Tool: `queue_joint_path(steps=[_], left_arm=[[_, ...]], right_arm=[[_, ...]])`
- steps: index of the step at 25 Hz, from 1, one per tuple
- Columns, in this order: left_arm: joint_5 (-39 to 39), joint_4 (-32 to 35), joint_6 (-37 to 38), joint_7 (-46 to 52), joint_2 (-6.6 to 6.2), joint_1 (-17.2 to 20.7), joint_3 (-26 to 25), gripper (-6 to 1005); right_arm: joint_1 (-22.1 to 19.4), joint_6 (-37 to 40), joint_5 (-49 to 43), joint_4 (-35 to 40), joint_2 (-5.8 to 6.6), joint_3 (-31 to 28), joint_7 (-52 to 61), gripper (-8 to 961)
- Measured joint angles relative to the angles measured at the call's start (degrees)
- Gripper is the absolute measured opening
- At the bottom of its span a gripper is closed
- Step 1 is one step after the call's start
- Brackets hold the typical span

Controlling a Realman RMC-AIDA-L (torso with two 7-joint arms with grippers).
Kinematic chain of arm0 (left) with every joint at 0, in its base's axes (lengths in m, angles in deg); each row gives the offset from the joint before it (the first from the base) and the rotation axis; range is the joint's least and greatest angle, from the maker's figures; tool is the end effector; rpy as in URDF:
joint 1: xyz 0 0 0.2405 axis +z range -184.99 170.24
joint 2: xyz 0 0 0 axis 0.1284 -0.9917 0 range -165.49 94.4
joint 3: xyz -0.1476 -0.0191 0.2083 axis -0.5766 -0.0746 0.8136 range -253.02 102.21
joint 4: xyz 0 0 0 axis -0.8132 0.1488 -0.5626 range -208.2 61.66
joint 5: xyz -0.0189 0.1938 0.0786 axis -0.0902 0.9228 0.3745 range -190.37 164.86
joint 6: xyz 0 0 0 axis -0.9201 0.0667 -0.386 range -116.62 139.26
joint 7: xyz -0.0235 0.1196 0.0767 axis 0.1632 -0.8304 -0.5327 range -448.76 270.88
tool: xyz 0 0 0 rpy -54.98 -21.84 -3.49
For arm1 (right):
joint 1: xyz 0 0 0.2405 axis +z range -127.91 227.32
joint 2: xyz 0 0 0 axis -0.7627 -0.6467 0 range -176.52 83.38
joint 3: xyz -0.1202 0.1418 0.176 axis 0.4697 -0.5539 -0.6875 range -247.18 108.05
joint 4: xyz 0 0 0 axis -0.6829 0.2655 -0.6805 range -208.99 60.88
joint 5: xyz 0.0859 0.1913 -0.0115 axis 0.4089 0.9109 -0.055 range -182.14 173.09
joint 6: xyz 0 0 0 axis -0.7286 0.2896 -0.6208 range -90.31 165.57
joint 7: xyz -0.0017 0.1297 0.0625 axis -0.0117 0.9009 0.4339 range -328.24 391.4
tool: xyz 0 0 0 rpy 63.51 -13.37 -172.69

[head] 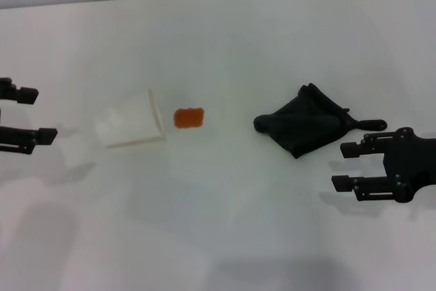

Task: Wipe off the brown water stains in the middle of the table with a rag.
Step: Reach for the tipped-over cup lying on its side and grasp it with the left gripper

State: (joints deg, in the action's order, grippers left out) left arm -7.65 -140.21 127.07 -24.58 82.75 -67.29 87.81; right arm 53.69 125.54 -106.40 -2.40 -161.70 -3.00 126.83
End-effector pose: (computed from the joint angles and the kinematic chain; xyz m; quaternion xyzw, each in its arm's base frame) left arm -0.2403 0.3438 0.1041 -0.9804 -0.1447 -0.0238 0.1317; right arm 0.2796 0.2550 0.0443 -0.9513 0.2248 0.1522 0.1462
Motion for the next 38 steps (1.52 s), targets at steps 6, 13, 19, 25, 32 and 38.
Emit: queue_joint_path(steps=[6,13,19,25,32,38], left_arm=[[3.6,0.7,-3.3,-1.6,0.12,-3.1,0.0,799],[4.4,2.9,-7.2,-3.5,0.45,-3.9,0.0,799],[5.6,8.9,-12.6,-4.6,0.48,-3.9,0.0,799],[7.2,15.2,-18.9,-4.8,0.52,-3.9,0.0,799],[7.6,17.7,-23.0,-5.5,0.53,-4.7,0.0,799],[7.9,21.9,-27.2,-6.6,0.55,-5.4,0.0,799]], right_arm=[[0.7,-0.4,0.1,-0.3,0.0,0.5,0.3,635],[1.3,-0.4,0.2,-0.3,-0.09,1.2,1.3,635],[1.5,-0.4,0.2,0.1,-0.09,1.9,2.2,635],[2.0,-0.4,0.2,0.3,-0.09,2.6,2.3,635],[2.5,-0.5,0.2,0.3,-0.09,3.2,2.7,635],[2.6,-0.9,0.2,0.3,-0.09,3.2,3.0,635]])
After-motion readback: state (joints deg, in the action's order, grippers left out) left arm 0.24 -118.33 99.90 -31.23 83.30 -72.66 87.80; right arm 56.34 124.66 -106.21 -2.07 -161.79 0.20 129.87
